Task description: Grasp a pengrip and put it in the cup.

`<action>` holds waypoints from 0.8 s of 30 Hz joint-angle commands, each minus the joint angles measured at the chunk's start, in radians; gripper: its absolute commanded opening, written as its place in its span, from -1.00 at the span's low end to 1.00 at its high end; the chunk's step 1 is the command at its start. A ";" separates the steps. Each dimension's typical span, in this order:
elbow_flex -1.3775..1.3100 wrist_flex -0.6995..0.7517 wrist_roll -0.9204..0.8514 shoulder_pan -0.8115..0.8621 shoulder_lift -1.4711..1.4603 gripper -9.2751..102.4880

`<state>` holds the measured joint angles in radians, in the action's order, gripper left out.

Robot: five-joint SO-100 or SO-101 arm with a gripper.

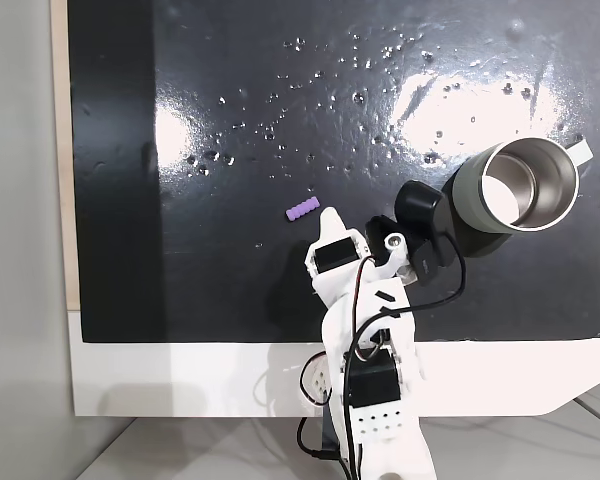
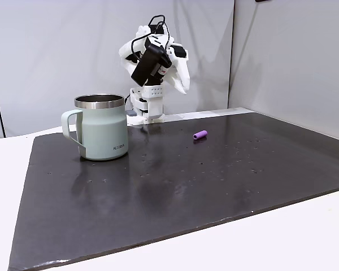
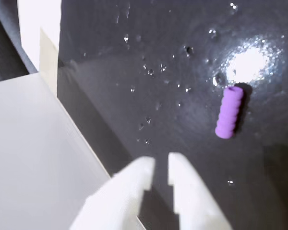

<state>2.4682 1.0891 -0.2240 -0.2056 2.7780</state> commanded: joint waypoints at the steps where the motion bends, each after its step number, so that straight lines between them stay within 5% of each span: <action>1: -0.146 0.029 -0.005 -0.020 -0.115 -0.61; 24: -0.494 0.092 0.255 -0.195 -1.022 -0.43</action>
<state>2.0356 1.1735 0.0123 -0.3942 1.7702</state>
